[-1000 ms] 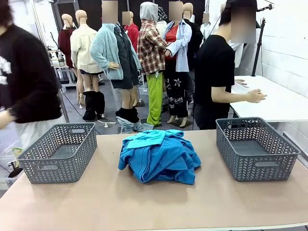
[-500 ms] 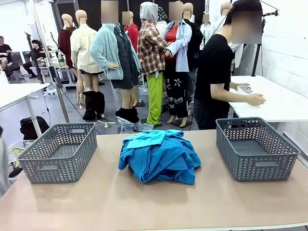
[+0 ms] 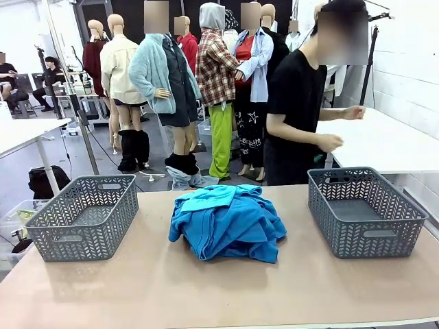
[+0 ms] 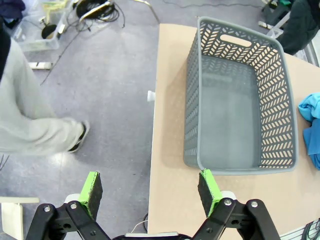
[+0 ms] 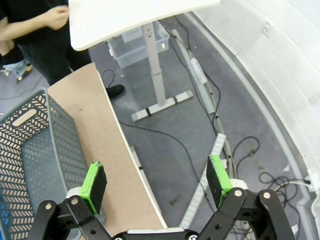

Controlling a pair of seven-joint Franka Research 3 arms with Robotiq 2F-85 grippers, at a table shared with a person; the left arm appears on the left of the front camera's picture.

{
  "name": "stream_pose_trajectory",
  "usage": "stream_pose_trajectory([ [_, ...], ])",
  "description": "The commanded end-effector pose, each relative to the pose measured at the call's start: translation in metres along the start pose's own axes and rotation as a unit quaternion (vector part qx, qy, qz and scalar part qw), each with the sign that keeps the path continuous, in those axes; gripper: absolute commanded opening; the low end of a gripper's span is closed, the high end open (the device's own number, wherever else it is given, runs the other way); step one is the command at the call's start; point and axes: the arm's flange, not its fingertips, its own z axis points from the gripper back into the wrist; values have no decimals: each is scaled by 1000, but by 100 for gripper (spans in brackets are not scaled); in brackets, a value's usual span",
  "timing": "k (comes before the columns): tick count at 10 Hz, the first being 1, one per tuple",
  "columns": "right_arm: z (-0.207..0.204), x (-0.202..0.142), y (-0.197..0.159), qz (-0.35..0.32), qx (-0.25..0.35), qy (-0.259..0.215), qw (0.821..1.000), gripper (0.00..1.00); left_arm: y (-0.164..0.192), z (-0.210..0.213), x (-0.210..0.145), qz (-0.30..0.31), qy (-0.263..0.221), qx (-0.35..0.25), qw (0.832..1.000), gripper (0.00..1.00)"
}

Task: Sort the tops and bottoms.
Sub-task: Lift clothes from the center of the table with your left hand.

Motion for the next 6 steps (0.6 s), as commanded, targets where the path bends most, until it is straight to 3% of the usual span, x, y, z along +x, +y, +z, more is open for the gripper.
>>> stream_pose_trajectory([
  [1, 1, 0, -1, 1, 2, 5, 1000, 100, 2, 1, -1, -7, 0, 4, 1000, 100],
  [6, 1, 0, -1, 1, 2, 5, 1000, 100, 2, 1, -1, -7, 0, 4, 1000, 100],
])
